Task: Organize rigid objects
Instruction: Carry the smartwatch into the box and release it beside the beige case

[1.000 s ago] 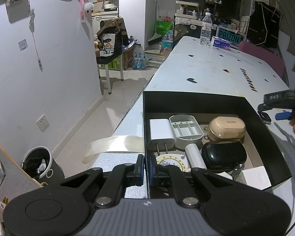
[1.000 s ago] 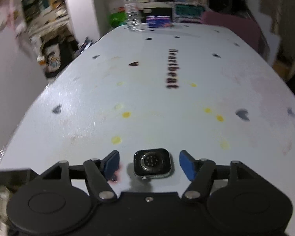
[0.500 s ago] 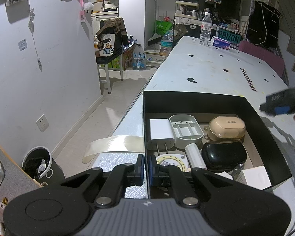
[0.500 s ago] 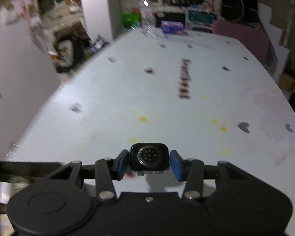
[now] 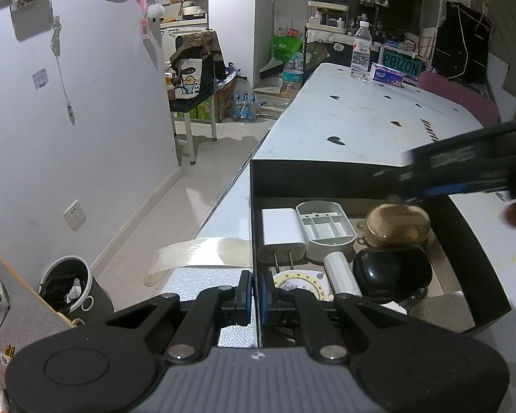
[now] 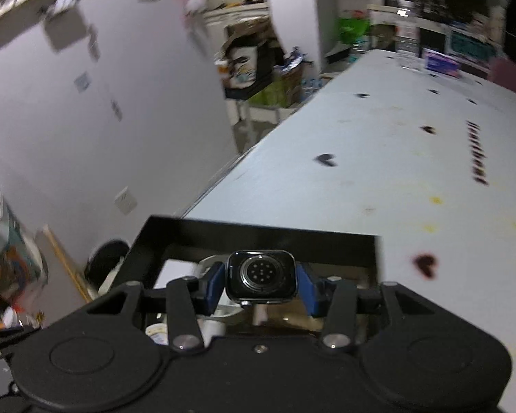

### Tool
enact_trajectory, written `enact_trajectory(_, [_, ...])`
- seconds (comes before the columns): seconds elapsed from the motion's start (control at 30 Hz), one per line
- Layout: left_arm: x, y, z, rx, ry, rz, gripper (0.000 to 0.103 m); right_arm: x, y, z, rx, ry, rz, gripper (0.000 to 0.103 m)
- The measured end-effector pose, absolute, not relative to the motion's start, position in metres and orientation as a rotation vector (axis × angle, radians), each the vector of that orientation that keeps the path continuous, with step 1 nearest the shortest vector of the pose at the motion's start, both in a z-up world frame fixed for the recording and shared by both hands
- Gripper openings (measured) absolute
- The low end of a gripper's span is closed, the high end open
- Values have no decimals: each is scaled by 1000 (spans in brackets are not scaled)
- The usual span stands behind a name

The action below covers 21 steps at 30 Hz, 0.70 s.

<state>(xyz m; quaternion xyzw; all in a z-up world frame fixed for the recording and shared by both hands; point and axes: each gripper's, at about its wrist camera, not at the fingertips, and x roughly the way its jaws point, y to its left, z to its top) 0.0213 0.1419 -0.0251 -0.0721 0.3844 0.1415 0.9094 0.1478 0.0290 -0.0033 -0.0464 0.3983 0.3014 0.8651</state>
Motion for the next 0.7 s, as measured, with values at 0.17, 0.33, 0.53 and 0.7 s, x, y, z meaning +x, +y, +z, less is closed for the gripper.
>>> enact_trajectory(0.17, [21, 144, -25, -149, 792, 291, 5, 145, 48, -16, -130, 852, 647, 47])
enact_trajectory(0.33, [22, 145, -25, -151, 792, 291, 5, 140, 41, -12, -83, 835, 649, 72])
enact_trajectory(0.53, [22, 145, -25, -150, 791, 291, 5, 137, 29, -3, -66, 837, 647, 71])
enact_trajectory(0.7, [22, 145, -25, -150, 792, 291, 5, 133, 22, 0, -62, 849, 652, 71])
